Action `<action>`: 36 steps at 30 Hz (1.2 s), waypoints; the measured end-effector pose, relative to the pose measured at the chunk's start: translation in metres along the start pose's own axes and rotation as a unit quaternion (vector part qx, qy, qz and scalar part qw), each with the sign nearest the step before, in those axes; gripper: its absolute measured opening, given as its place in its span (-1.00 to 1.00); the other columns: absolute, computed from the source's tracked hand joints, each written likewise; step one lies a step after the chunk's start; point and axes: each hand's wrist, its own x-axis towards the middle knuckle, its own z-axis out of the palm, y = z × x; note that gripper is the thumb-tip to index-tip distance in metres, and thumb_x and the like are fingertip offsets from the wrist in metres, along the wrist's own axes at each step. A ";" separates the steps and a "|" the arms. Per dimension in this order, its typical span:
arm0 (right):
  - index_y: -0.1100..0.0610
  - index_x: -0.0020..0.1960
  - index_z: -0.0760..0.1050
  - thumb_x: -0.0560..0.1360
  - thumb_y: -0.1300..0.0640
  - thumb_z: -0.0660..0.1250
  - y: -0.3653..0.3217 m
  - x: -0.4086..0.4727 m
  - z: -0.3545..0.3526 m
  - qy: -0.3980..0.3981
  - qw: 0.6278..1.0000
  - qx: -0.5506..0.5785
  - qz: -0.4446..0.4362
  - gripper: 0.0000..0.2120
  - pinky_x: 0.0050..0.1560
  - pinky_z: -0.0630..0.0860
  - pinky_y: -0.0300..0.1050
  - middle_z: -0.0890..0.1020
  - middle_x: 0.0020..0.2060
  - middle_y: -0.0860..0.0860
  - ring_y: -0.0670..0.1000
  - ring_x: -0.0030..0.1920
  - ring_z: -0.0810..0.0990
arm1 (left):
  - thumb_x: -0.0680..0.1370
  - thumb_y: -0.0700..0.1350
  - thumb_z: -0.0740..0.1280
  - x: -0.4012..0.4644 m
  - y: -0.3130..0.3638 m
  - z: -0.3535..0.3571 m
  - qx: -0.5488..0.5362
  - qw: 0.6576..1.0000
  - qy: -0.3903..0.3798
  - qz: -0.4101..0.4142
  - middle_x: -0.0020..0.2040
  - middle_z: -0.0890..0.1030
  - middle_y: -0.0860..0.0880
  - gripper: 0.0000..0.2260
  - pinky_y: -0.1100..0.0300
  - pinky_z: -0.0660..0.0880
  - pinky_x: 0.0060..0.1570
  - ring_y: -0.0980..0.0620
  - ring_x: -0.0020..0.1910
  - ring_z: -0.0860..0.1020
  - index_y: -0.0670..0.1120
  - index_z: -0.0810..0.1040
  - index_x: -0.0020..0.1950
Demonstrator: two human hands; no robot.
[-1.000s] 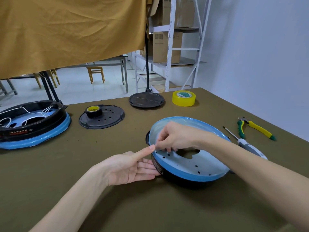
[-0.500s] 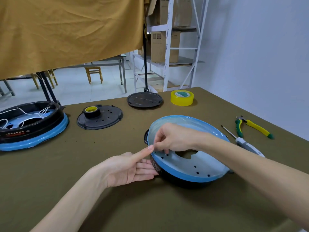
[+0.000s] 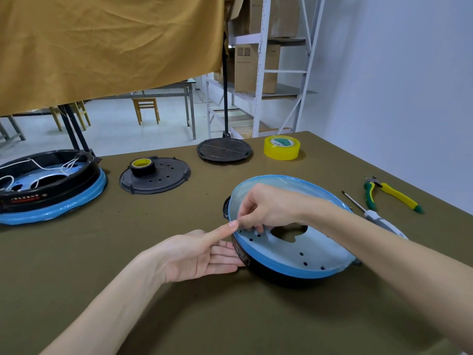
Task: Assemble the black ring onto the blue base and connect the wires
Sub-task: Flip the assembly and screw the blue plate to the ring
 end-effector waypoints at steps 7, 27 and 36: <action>0.11 -0.14 0.68 0.59 0.05 0.43 0.005 -0.003 0.003 0.018 1.000 0.005 -0.017 -0.82 -0.33 0.48 -0.25 0.61 -0.45 -0.14 -0.12 -0.39 0.55 | 0.37 0.19 0.57 0.000 -0.001 0.001 -0.014 1.000 0.011 -0.003 0.18 0.70 -0.28 -0.24 0.09 0.67 0.09 -0.14 0.20 0.69 -0.35 0.53 0.32; -0.05 -0.07 0.63 0.55 0.00 0.43 0.004 -0.009 0.010 0.094 0.973 -0.182 -0.108 -0.95 -0.05 0.64 0.03 0.67 -0.17 -0.14 -0.12 -0.12 0.61 | 0.17 0.17 0.74 0.003 -0.001 -0.009 -0.040 0.999 -0.026 -0.022 0.24 0.67 -0.29 -0.03 0.07 0.67 0.08 -0.15 0.24 0.67 -0.36 0.50 0.36; 0.00 0.01 0.68 0.57 0.06 0.40 0.008 -0.009 0.009 0.086 0.974 -0.177 -0.113 -0.91 -0.09 0.62 -0.03 0.71 -0.14 -0.13 -0.16 -0.17 0.61 | 0.14 0.18 0.74 0.002 -0.001 -0.007 -0.034 0.999 -0.021 -0.020 0.23 0.68 -0.28 -0.02 0.07 0.67 0.08 -0.14 0.23 0.68 -0.36 0.51 0.35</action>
